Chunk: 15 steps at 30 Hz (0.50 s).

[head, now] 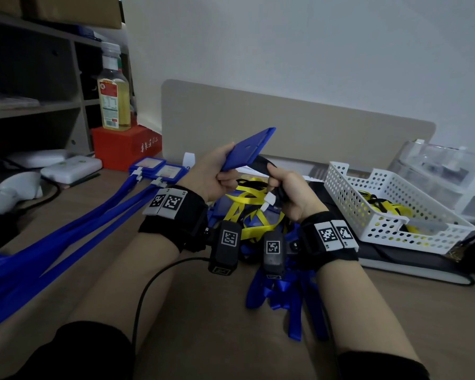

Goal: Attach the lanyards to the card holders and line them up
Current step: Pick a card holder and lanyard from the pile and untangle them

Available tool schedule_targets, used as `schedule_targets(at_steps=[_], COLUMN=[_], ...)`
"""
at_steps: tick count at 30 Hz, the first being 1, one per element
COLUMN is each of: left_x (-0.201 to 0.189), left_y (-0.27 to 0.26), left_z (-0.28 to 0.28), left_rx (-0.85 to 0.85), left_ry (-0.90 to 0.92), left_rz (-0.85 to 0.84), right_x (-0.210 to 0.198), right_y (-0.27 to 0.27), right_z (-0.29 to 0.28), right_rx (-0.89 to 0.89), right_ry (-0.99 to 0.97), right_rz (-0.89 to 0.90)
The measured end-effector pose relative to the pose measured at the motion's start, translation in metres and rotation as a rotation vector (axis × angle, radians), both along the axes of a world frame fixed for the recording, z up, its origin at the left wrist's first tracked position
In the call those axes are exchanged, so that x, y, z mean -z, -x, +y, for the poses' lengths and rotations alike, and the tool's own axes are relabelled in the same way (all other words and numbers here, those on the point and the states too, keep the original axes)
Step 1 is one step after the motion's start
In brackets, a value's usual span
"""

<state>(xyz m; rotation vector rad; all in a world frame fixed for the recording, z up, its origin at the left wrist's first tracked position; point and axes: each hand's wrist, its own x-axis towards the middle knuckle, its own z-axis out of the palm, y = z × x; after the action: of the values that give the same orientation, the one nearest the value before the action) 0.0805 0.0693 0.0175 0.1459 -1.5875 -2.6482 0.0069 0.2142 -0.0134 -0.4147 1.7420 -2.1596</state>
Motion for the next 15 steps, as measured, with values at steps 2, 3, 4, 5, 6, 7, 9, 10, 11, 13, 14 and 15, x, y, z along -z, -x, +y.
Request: schedule_targets(at_steps=[2, 3, 4, 5, 6, 7, 9, 10, 11, 13, 14, 15], left_x=[0.004, 0.006, 0.009, 0.012, 0.014, 0.017, 0.019, 0.02, 0.02, 0.02, 0.02, 0.02], left_y=[0.002, 0.003, 0.005, 0.007, 0.01, 0.011, 0.015, 0.016, 0.016, 0.017, 0.017, 0.018], left_z=[0.002, 0.003, 0.005, 0.006, 0.008, 0.009, 0.011, 0.012, 0.013, 0.016, 0.018, 0.02], left_rx=[0.017, 0.031, 0.044, 0.053, 0.054, 0.052, 0.039, 0.035, 0.029, 0.007, -0.001, -0.01], left_ry=[0.027, 0.04, 0.053, 0.059, 0.055, 0.046, 0.031, 0.023, 0.011, -0.011, -0.021, -0.027], left_rz=[-0.024, -0.036, -0.05, -0.062, -0.072, -0.083, -0.097, -0.099, -0.101, -0.107, -0.112, -0.118], right_x=[-0.001, -0.002, -0.001, -0.002, -0.005, -0.008, -0.017, -0.024, -0.029, -0.039, -0.041, -0.041], right_y=[0.001, 0.001, 0.003, 0.002, 0.004, 0.009, 0.021, 0.025, 0.031, 0.043, 0.047, 0.052], right_z=[0.003, 0.005, 0.009, 0.012, 0.017, 0.024, 0.043, 0.054, 0.066, 0.09, 0.101, 0.111], right_rx=[0.012, 0.019, 0.041, 0.067, 0.104, 0.172, 0.326, 0.405, 0.487, 0.668, 0.76, 0.817], right_ry=[0.111, 0.15, 0.186, 0.217, 0.237, 0.239, 0.225, 0.217, 0.191, 0.086, 0.004, -0.045], right_rz=[-0.112, -0.159, -0.2, -0.227, -0.237, -0.225, -0.167, -0.132, -0.083, 0.034, 0.078, 0.117])
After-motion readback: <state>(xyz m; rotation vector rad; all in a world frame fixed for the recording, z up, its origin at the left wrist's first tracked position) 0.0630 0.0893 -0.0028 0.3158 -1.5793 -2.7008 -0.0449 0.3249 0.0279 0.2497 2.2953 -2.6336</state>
